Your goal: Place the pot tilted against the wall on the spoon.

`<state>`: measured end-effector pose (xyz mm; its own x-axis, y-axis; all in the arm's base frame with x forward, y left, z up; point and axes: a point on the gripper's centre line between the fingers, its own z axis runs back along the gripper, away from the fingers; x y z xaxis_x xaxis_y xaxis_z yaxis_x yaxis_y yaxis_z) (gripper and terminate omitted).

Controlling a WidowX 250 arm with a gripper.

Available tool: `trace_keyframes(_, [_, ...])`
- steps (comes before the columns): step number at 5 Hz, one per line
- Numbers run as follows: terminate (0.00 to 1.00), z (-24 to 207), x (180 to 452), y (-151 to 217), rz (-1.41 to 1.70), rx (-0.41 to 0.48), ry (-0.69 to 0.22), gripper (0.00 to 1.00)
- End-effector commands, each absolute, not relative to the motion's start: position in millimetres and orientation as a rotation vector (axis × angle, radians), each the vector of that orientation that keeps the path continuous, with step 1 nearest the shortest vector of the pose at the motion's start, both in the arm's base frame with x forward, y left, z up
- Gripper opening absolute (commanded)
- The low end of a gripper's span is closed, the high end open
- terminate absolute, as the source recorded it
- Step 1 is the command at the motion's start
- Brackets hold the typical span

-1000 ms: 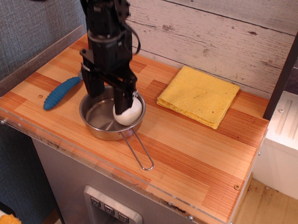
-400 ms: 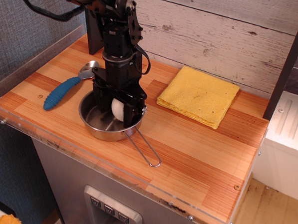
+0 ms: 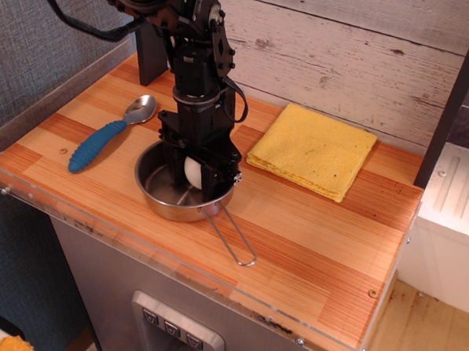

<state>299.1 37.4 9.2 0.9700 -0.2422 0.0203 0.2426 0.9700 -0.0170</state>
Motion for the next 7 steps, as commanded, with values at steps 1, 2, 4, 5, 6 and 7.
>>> trace_keyframes(1, [0.0, 33, 298, 37, -0.26, -0.05, -0.104, 0.0])
trace_keyframes(2, [0.0, 57, 295, 44, -0.252, -0.064, -0.166, 0.0])
trace_keyframes(4, [0.0, 83, 306, 78, -0.15, -0.048, -0.164, 0.0])
trace_keyframes(5, [0.0, 65, 329, 95, -0.115, -0.008, -0.102, 0.0])
trace_keyframes(6, [0.0, 46, 349, 98, -0.1, 0.023, -0.05, 0.0])
trace_keyframes(7, [0.0, 31, 364, 93, -0.118, 0.041, -0.022, 0.0])
